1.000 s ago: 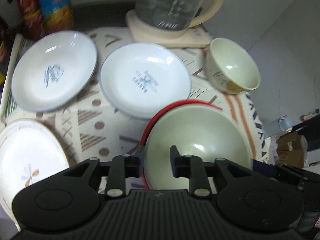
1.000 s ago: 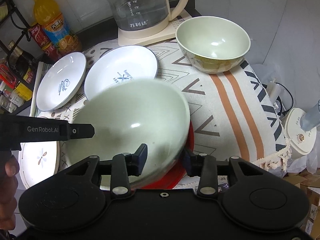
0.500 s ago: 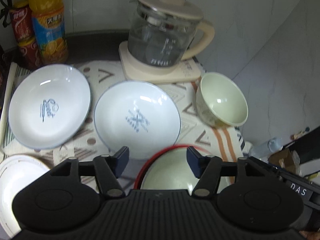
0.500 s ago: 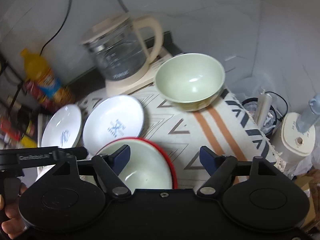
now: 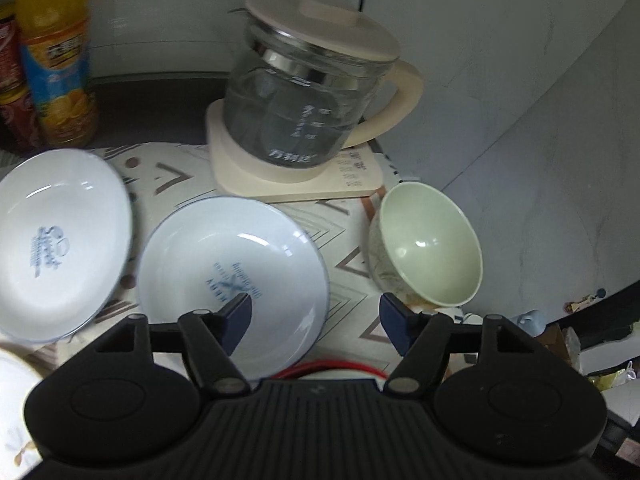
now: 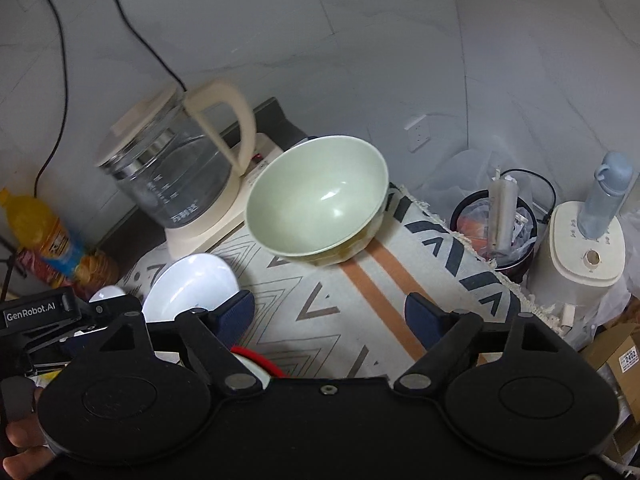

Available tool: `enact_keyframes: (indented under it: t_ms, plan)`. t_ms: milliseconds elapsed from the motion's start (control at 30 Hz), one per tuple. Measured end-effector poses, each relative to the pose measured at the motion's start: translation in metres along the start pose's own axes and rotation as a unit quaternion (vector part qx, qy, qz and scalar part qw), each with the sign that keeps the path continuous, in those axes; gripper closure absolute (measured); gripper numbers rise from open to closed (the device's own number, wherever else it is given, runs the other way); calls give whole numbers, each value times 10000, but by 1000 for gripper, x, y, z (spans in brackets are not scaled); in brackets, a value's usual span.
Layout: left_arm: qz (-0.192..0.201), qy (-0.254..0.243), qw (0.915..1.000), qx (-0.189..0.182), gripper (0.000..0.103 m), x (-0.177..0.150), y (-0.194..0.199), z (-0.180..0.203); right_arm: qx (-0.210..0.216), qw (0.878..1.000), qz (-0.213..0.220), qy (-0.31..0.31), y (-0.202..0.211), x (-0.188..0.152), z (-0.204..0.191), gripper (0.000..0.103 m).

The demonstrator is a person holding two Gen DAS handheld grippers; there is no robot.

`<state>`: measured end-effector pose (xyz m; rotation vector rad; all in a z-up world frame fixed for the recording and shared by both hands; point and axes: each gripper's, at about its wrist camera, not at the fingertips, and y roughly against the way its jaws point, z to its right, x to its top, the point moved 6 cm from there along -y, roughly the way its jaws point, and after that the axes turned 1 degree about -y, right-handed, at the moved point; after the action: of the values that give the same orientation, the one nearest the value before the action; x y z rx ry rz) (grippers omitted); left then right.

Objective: Organize plates and bowls
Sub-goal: 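Move both grippers to the smaller pale green bowl and grasp its rim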

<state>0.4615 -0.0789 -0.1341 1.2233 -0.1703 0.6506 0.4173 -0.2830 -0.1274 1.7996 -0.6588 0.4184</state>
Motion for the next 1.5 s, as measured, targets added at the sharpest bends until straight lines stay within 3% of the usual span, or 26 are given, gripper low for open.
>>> enact_keyframes:
  t_ms: [200, 533, 767, 967, 1100, 1200, 1300, 1333, 1500]
  plan:
    - [2, -131, 9999, -92, 34, 9, -22, 14, -78, 9996, -32, -259, -16, 2, 13, 24]
    - [-32, -109, 9987, -506, 38, 20, -67, 37, 86, 9959, 138, -885, -43, 14, 33, 41]
    - [-87, -24, 9987, -498, 42, 28, -99, 48, 226, 9895, 258, -1405, -63, 24, 46, 48]
    - [-290, 138, 9985, -445, 60, 28, -125, 56, 136, 9860, 181, -1649, -82, 29, 57, 57]
    - [-455, 340, 9978, -351, 80, 26, -138, 58, 168, 9849, 76, -1720, -92, 29, 57, 58]
    - [-532, 469, 9972, -226, 89, 25, -147, 56, 117, 9842, -10, -1767, -100, 29, 55, 58]
    - [-551, 584, 9965, -221, 90, 26, -150, 55, 179, 9843, -115, -1752, -108, 30, 49, 69]
    - [-564, 580, 9965, -208, 91, 27, -148, 55, 249, 9844, -151, -1736, -110, 30, 47, 77]
    - [-518, 496, 9972, -235, 90, 26, -132, 59, 125, 9878, -198, -1540, -105, 32, 41, 79]
